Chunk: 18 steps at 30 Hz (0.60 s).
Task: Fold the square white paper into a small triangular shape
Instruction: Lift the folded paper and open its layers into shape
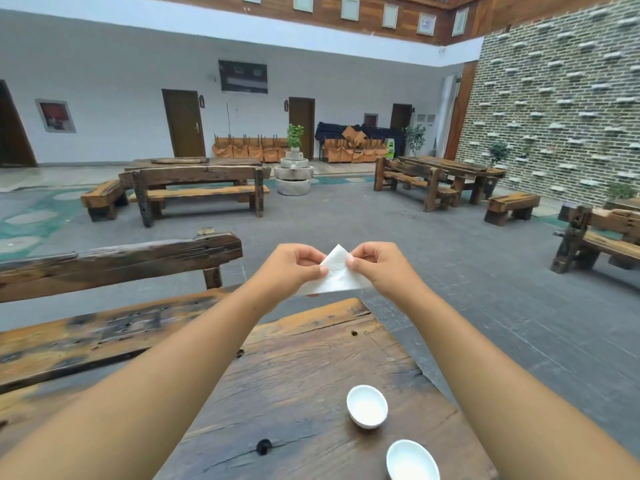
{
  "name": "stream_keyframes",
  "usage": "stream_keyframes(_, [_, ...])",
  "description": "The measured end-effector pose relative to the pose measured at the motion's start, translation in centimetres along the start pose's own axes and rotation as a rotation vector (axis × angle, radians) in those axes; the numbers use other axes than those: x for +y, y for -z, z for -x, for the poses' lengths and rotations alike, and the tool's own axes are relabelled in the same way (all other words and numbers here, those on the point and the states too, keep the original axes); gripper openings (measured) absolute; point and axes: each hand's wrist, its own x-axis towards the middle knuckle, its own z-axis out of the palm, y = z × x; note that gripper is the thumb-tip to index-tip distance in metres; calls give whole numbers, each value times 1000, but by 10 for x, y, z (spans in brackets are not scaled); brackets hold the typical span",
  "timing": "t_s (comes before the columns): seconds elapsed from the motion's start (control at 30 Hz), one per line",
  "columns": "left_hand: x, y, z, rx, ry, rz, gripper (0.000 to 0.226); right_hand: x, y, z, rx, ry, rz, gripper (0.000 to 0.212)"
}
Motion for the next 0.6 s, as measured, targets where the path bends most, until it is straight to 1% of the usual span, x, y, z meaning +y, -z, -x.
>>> stream_keyframes(0.1, [-8,-7,-4,-25,35,51,11,11,2,-1,-18,-24,21,11])
stream_keyframes(0.3, [-25,-15,-13,-50,70,78,10,35,0,-6,-28,-60,17,12])
stream_keyframes(0.5, [-57,-31,-15,-70,140,124,11,68,-8,-1,-47,-123,11,9])
stream_keyframes(0.6, [-74,-38,-16,-89,183,138,11,83,-12,3,-63,-157,-9,12])
